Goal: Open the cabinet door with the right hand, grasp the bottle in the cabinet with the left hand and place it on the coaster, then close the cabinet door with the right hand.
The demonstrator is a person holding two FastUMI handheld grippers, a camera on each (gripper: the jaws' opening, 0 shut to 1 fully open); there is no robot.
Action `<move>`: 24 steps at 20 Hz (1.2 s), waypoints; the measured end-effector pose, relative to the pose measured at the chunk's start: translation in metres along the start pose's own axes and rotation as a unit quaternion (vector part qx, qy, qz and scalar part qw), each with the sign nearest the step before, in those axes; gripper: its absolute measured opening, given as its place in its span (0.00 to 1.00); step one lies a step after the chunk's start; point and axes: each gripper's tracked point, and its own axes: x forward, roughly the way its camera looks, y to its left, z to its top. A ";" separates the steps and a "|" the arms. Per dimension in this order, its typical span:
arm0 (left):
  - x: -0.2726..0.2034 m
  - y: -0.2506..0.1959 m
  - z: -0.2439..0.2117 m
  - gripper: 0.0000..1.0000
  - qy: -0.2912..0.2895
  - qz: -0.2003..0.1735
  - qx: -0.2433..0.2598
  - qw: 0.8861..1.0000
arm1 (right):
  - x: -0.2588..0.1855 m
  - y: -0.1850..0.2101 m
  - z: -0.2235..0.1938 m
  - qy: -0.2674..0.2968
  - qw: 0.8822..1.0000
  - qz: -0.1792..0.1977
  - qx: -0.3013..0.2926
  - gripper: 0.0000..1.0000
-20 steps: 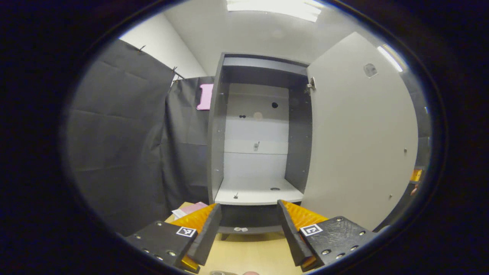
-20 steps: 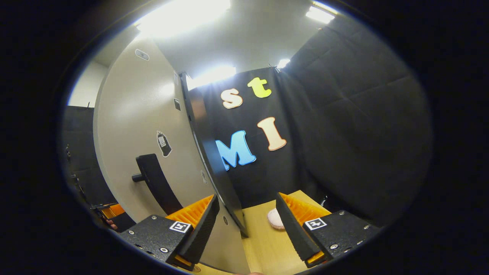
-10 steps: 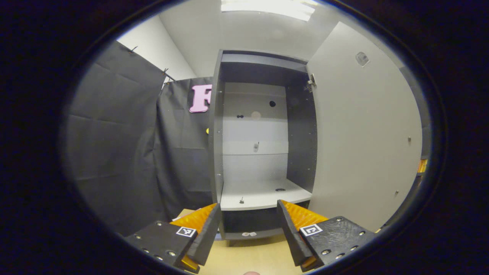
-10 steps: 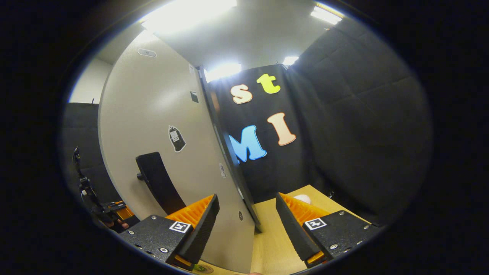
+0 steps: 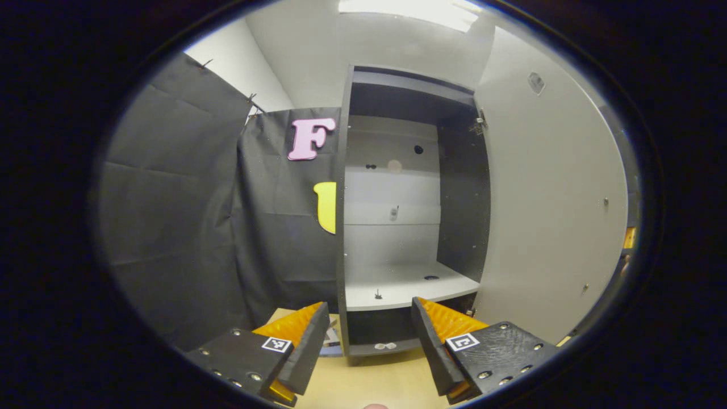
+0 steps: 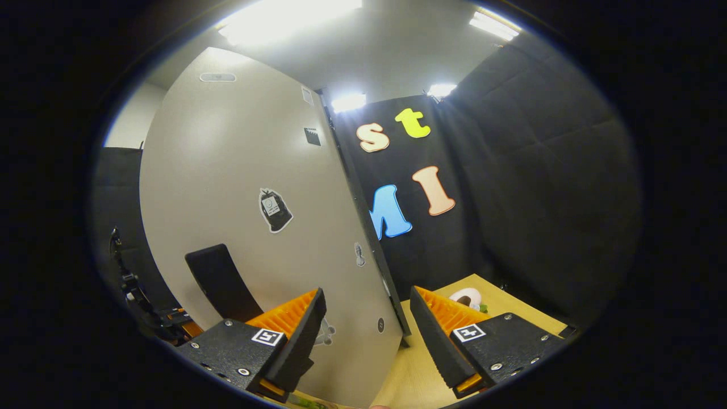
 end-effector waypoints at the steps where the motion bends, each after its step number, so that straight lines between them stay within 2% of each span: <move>1: 0.001 0.004 -0.002 0.89 0.002 -0.002 0.001 1.000 | 0.001 0.005 -0.001 -0.003 1.000 0.000 0.005 0.93; 2: 0.002 0.009 -0.004 0.83 0.004 -0.003 0.002 1.000 | 0.004 0.007 -0.002 -0.005 1.000 -0.001 0.009 0.93; 7: 0.007 0.026 -0.006 0.82 0.003 -0.019 0.014 1.000 | 0.016 0.024 -0.004 -0.010 1.000 -0.007 0.024 0.92; 8: 0.007 0.028 -0.005 0.82 0.003 -0.022 0.015 1.000 | 0.019 0.028 -0.005 -0.010 1.000 -0.009 0.027 0.92; 9: 0.007 0.029 -0.007 0.89 0.003 -0.029 0.014 0.999 | 0.022 0.032 -0.007 -0.010 0.999 -0.011 0.033 0.92; 11: 0.006 0.035 -0.008 0.89 0.003 -0.034 0.017 0.999 | 0.031 0.046 -0.007 -0.012 0.999 -0.004 0.047 0.93; 12: 0.004 0.042 -0.010 0.83 0.006 -0.029 0.020 0.999 | 0.034 0.052 -0.009 -0.010 0.999 0.000 0.048 0.93; 13: 0.002 0.044 -0.013 0.83 0.008 -0.025 0.019 0.999 | 0.038 0.057 -0.010 -0.009 0.999 0.004 0.049 0.93; 14: 0.001 0.045 -0.013 0.89 0.007 -0.023 0.015 1.000 | 0.041 0.062 -0.013 -0.008 0.999 0.009 0.051 0.92; 16: -0.001 0.048 -0.014 0.89 0.007 -0.014 0.015 1.000 | 0.050 0.076 -0.017 -0.001 0.998 0.026 0.051 0.93; 17: -0.001 0.050 -0.014 0.83 0.007 -0.008 0.014 1.000 | 0.054 0.084 -0.019 0.003 0.998 0.035 0.048 0.93; 18: -0.002 0.050 -0.013 0.89 0.006 -0.004 0.011 1.000 | 0.058 0.092 -0.019 0.005 0.998 0.046 0.043 0.93; 19: -0.002 0.049 -0.012 0.83 0.006 0.001 0.011 1.000 | 0.061 0.099 -0.020 0.008 0.998 0.058 0.038 0.93; 22: -0.008 0.055 0.000 0.83 -0.003 0.029 0.012 0.999 | 0.069 0.106 -0.018 0.012 0.997 0.074 0.020 0.94; 23: -0.011 0.054 0.004 0.89 -0.007 0.037 0.013 0.999 | 0.071 0.104 -0.016 0.012 0.997 0.076 0.014 0.94; 24: -0.013 0.053 0.008 0.83 -0.010 0.043 0.016 0.999 | 0.072 0.100 -0.016 0.012 0.997 0.073 0.007 0.94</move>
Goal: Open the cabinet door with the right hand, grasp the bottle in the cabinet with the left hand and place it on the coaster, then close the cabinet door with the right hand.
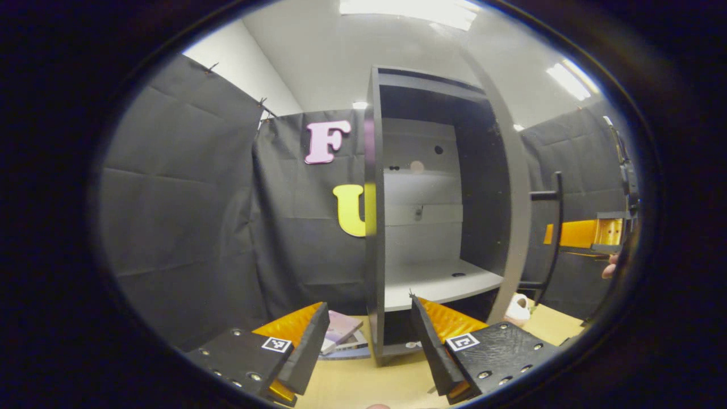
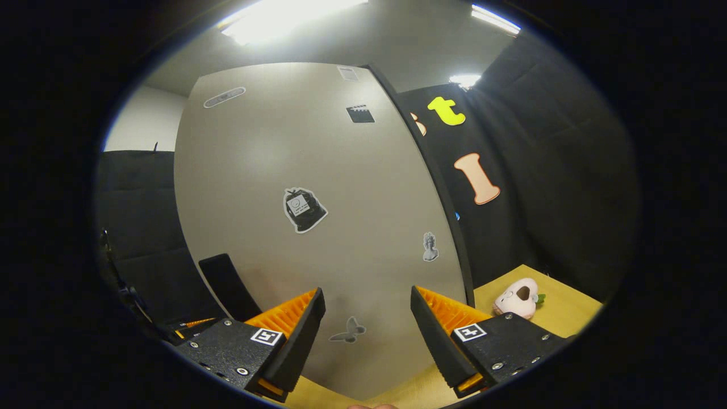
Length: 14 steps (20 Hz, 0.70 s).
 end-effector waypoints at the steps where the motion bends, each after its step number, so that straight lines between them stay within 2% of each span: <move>1: -0.002 0.001 0.003 0.83 -0.002 0.007 0.005 1.000 | 0.000 -0.006 0.001 0.003 1.000 -0.005 -0.006 0.94; 4: -0.007 -0.009 0.015 0.83 -0.010 0.019 -0.004 1.000 | 0.000 -0.022 -0.006 0.020 0.999 -0.023 -0.029 0.94; 7: -0.014 -0.020 0.025 0.82 -0.012 0.039 -0.021 0.999 | -0.002 -0.034 0.001 0.009 0.996 -0.046 -0.073 0.94; 10: -0.028 -0.023 0.039 0.87 -0.024 0.081 -0.018 0.996 | -0.012 -0.043 0.006 -0.016 0.990 -0.069 -0.122 0.94; 11: -0.032 -0.026 0.050 0.82 -0.039 0.094 -0.008 0.995 | -0.016 -0.041 0.008 -0.025 0.989 -0.068 -0.128 0.95; 12: -0.035 -0.032 0.058 0.86 -0.051 0.100 0.000 0.994 | -0.019 -0.035 0.006 -0.030 0.989 -0.061 -0.131 0.95; 14: -0.036 -0.053 0.062 0.82 -0.063 0.095 0.007 0.993 | -0.020 -0.031 0.010 -0.036 0.988 -0.051 -0.139 0.95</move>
